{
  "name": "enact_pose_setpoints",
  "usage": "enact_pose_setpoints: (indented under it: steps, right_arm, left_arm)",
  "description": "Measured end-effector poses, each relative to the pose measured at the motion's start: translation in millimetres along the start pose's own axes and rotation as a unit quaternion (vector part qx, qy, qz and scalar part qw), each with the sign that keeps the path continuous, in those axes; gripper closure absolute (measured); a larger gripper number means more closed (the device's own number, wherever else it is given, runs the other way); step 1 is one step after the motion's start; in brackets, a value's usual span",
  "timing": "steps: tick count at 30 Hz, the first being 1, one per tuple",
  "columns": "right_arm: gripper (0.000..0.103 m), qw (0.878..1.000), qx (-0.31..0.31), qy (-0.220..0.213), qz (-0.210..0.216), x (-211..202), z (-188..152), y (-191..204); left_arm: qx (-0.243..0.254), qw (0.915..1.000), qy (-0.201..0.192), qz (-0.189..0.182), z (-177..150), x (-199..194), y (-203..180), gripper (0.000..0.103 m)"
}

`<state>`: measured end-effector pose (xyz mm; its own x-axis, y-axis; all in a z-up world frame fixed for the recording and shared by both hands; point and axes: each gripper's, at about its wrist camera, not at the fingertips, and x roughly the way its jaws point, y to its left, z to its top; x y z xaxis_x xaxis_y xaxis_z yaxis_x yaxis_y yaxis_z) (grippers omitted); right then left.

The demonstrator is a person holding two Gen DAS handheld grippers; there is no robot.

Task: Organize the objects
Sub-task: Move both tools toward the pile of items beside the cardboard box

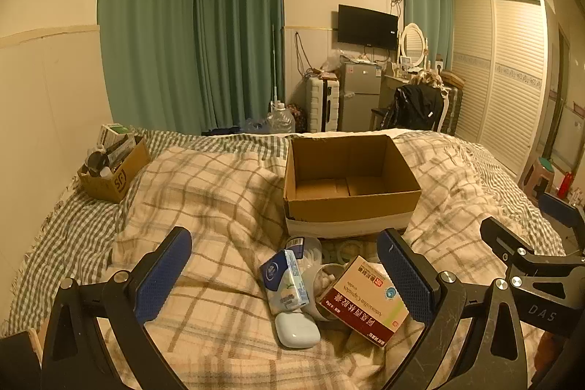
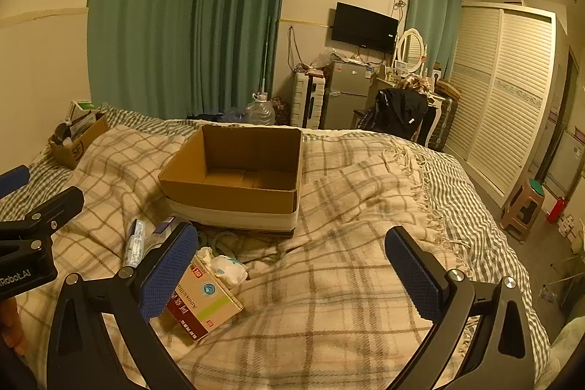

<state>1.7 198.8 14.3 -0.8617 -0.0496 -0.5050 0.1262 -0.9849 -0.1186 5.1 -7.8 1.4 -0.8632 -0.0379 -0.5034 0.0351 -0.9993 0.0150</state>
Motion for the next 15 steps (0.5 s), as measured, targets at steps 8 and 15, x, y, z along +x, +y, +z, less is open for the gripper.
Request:
enact_pose_setpoints:
  steps: [8, 15]
  right_arm:
    - [0.0, 1.0, -0.005, -0.002, 0.004, -3.4, 0.5, 2.8]
    - [0.0, 1.0, -0.009, -0.004, 0.008, -6.7, 1.4, 4.7]
  left_arm:
    - [-0.005, 1.0, -0.003, 0.002, -0.6, -4.5, 5.5, 0.0]
    - [-0.007, 1.0, -0.002, 0.004, 0.4, -5.8, 8.8, 0.0]
